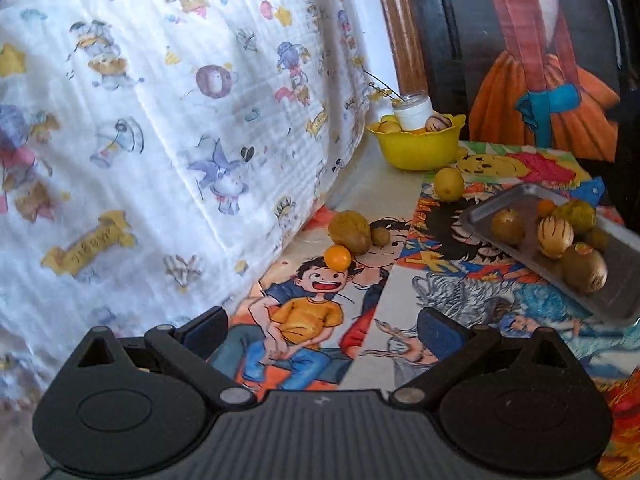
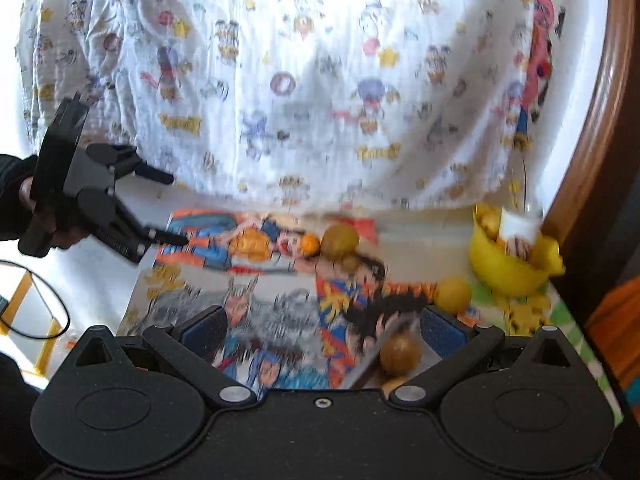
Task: Organize fruits
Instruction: 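Open both tools and lift them away from the tray, then grasp the yellow round fruit with the right tool while the left tool grasps a small brown fruit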
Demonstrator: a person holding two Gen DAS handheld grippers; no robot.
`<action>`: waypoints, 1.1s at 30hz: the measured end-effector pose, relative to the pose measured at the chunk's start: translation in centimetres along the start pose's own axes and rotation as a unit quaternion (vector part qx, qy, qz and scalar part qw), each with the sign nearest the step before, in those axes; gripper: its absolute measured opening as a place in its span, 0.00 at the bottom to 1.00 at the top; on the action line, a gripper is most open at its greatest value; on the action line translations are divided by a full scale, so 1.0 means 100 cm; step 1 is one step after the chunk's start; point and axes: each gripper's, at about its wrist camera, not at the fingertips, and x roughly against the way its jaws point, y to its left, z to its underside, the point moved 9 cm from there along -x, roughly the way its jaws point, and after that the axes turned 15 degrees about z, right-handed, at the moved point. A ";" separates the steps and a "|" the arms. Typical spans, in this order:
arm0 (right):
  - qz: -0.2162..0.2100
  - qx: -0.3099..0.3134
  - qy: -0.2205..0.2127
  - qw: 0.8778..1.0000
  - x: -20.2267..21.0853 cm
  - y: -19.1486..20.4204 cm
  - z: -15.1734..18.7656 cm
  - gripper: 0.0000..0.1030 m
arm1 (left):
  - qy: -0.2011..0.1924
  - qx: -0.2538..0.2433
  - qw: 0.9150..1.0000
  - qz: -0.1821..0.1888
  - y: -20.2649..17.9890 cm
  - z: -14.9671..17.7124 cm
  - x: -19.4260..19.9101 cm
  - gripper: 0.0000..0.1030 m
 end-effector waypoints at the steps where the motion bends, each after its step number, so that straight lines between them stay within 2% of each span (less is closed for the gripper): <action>1: -0.004 0.000 -0.005 1.000 -0.005 0.000 -0.006 0.99 | 0.003 -0.009 1.000 -0.004 0.002 0.000 -0.002 1.00; 4: -0.011 0.003 -0.016 1.000 -0.022 -0.002 -0.023 0.99 | 0.015 -0.027 0.999 -0.013 0.007 -0.001 -0.007 1.00; 9: -0.035 0.022 -0.016 0.999 -0.052 -0.004 -0.037 0.99 | 0.016 -0.046 0.999 -0.008 0.009 -0.003 -0.014 1.00; 18: -0.036 0.029 0.010 0.999 -0.095 -0.019 -0.031 0.99 | 0.020 -0.056 0.998 0.013 0.001 -0.013 -0.042 1.00; 26: -0.021 -0.003 0.031 0.999 -0.132 -0.049 -0.022 0.99 | 0.009 -0.084 0.996 0.031 -0.017 -0.039 -0.076 1.00; 33: 0.005 -0.066 0.064 0.996 -0.172 -0.086 -0.005 0.99 | 0.029 -0.156 0.985 0.071 -0.034 -0.064 -0.120 1.00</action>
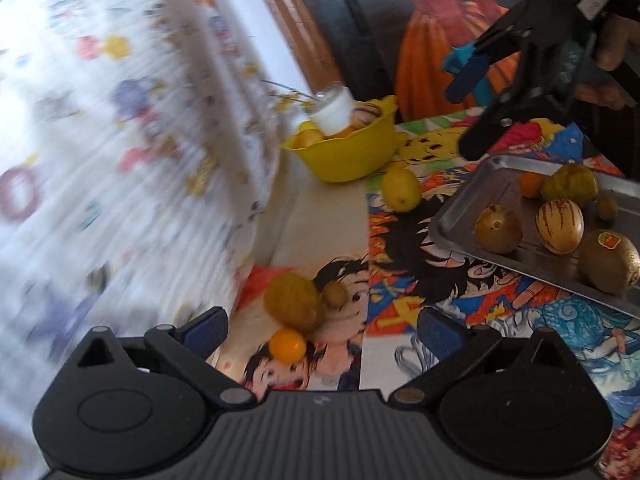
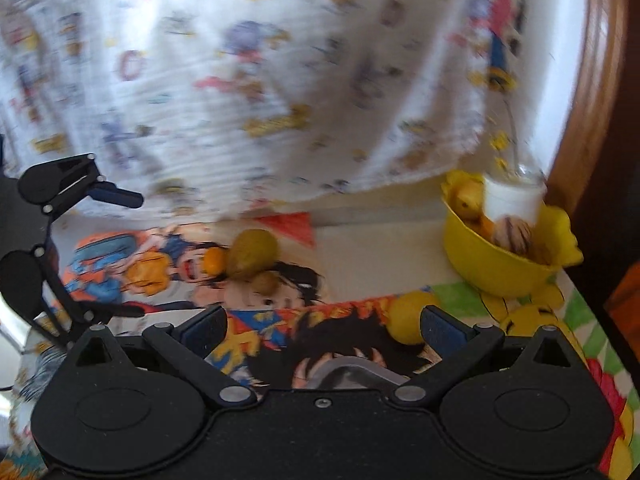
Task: Organize fruits
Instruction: 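Grasp the yellow round fruit with the right tool while the left tool grasps a small brown fruit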
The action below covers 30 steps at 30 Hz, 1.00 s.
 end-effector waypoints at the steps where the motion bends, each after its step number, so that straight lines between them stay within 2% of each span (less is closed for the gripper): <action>1: 0.003 -0.011 0.007 1.000 -0.008 -0.005 0.002 0.99 | 0.005 -0.009 1.000 0.006 0.001 -0.003 -0.006 1.00; 6: 0.007 -0.093 0.047 0.995 -0.052 -0.031 0.008 0.99 | 0.034 -0.062 0.997 0.026 0.002 -0.017 -0.042 1.00; 11: 0.015 -0.136 0.082 0.987 -0.094 -0.049 0.009 0.96 | 0.078 -0.120 0.989 0.044 -0.002 -0.017 -0.072 0.99; 15: 0.006 -0.171 0.108 0.979 -0.121 -0.056 0.014 0.91 | 0.104 -0.120 0.985 0.067 0.001 -0.014 -0.088 0.93; 19: 0.003 -0.188 0.121 0.975 -0.136 -0.058 0.019 0.85 | 0.113 -0.109 0.985 0.077 0.008 -0.015 -0.098 0.87; 21: 0.003 -0.191 0.125 0.974 -0.140 -0.056 0.020 0.83 | 0.120 -0.112 0.983 0.082 0.008 -0.015 -0.102 0.80; 27: 0.015 -0.192 0.123 0.974 -0.146 -0.058 0.020 0.80 | 0.146 -0.119 0.978 0.086 0.009 -0.012 -0.114 0.62; 30: 0.020 -0.192 0.125 0.973 -0.149 -0.061 0.021 0.79 | 0.154 -0.123 0.977 0.078 0.010 -0.011 -0.121 0.58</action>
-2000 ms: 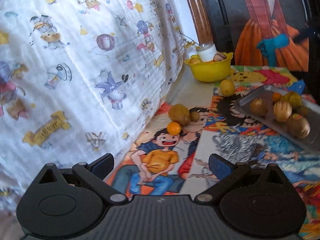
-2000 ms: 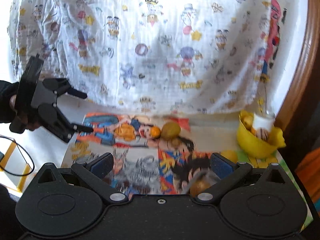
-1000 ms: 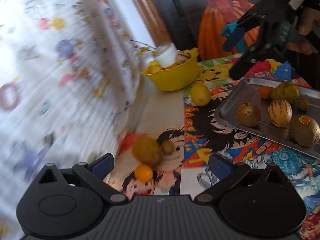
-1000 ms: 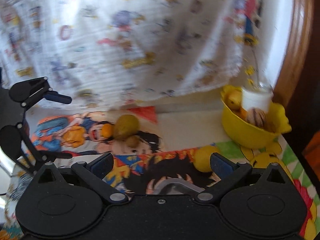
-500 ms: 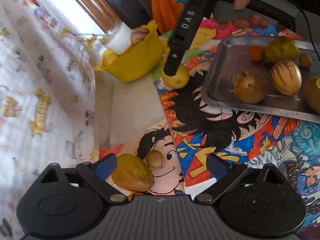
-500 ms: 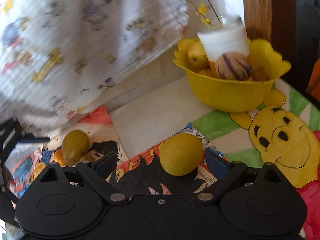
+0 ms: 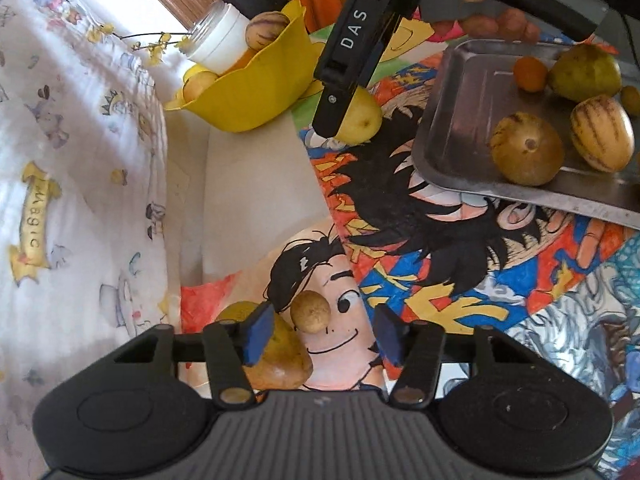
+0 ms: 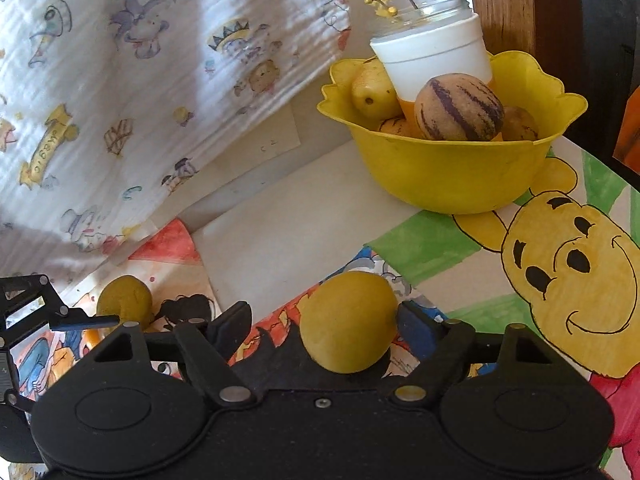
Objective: Organize fruits
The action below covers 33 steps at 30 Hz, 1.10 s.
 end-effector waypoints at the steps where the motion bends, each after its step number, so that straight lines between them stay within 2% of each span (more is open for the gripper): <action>1: 0.003 0.001 0.001 1.000 -0.001 -0.001 0.000 0.78 | 0.002 -0.001 1.000 -0.002 0.001 -0.001 -0.001 0.58; 5: 0.010 0.000 0.006 1.000 -0.006 -0.003 0.003 0.73 | 0.007 -0.006 1.000 -0.016 0.004 -0.005 -0.005 0.50; 8: 0.014 -0.002 0.015 1.000 -0.011 -0.005 0.009 0.64 | 0.012 -0.018 0.999 -0.026 0.001 -0.006 -0.008 0.45; 9: 0.014 -0.002 0.020 1.000 -0.013 -0.005 0.011 0.59 | 0.015 -0.019 0.999 -0.028 0.001 -0.005 -0.009 0.40; 11: 0.013 -0.004 0.024 1.000 -0.016 -0.004 0.015 0.57 | 0.031 -0.010 0.999 -0.023 0.000 -0.002 -0.015 0.31; 14: 0.010 -0.005 0.024 1.000 -0.017 -0.003 0.016 0.56 | 0.036 -0.013 0.998 -0.042 0.005 0.000 -0.017 0.31; 22: -0.003 -0.010 0.027 1.000 -0.022 -0.003 0.015 0.57 | 0.010 0.030 0.998 -0.046 0.016 -0.003 -0.016 0.25; 33: -0.007 -0.021 0.015 1.000 -0.026 -0.002 0.013 0.55 | -0.031 0.146 0.987 -0.061 0.021 0.002 -0.011 0.22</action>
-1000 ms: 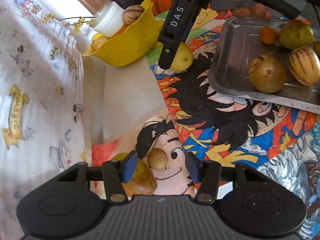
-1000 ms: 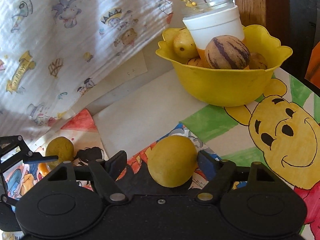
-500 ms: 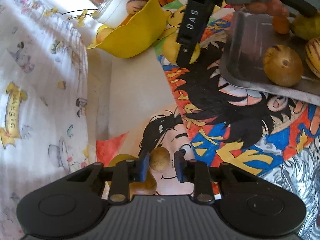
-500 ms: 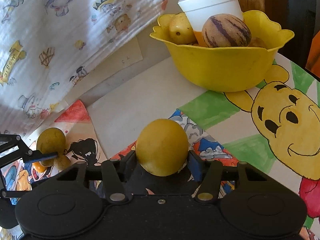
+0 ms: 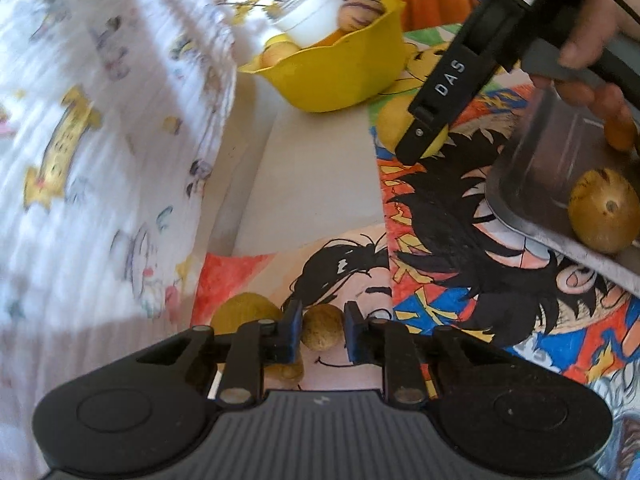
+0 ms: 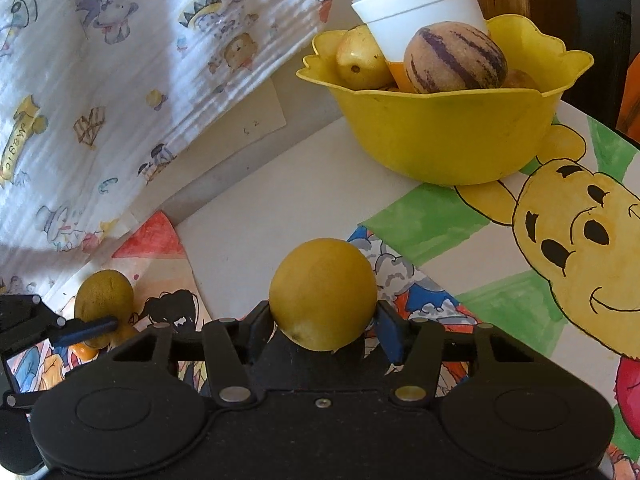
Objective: Organize fruits
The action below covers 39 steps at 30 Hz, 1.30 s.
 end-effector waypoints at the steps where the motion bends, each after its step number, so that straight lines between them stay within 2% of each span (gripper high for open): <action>1: -0.003 -0.001 0.000 1.000 0.000 0.000 0.000 0.55 | -0.002 0.008 1.000 0.001 0.000 0.001 0.001 0.21; 12: -0.043 0.014 0.006 0.999 0.006 0.015 0.005 0.55 | -0.013 0.099 0.995 0.023 0.010 0.005 0.007 0.15; 13: -0.050 0.018 0.007 0.999 0.007 0.018 0.006 0.55 | -0.018 0.109 0.993 0.028 0.011 0.005 0.009 0.13; 15: -0.058 0.025 0.008 0.998 0.010 0.026 0.008 0.55 | -0.033 0.141 0.988 0.045 0.016 0.006 0.013 0.03; 18: -0.067 0.039 0.006 0.997 0.015 0.035 0.009 0.54 | -0.044 0.179 0.980 0.078 0.022 0.009 0.017 0.02; 22: -0.072 0.042 0.006 0.996 0.017 0.040 0.009 0.54 | -0.047 0.161 0.983 0.072 0.021 0.013 0.017 0.04; 28: -0.084 0.058 0.005 0.995 0.019 0.048 0.011 0.54 | -0.045 0.153 0.985 0.069 0.022 0.011 0.014 0.12; 29: -0.084 0.059 0.004 0.995 0.019 0.049 0.011 0.54 | -0.043 0.147 0.986 0.068 0.022 0.009 0.012 0.16; 33: -0.086 0.057 0.005 0.995 0.018 0.049 0.012 0.54 | -0.024 0.107 0.992 0.055 0.015 0.002 0.005 0.30; 39: -0.090 0.056 0.004 0.994 0.017 0.049 0.012 0.55 | 0.001 0.068 0.997 0.029 0.011 0.000 -0.003 0.33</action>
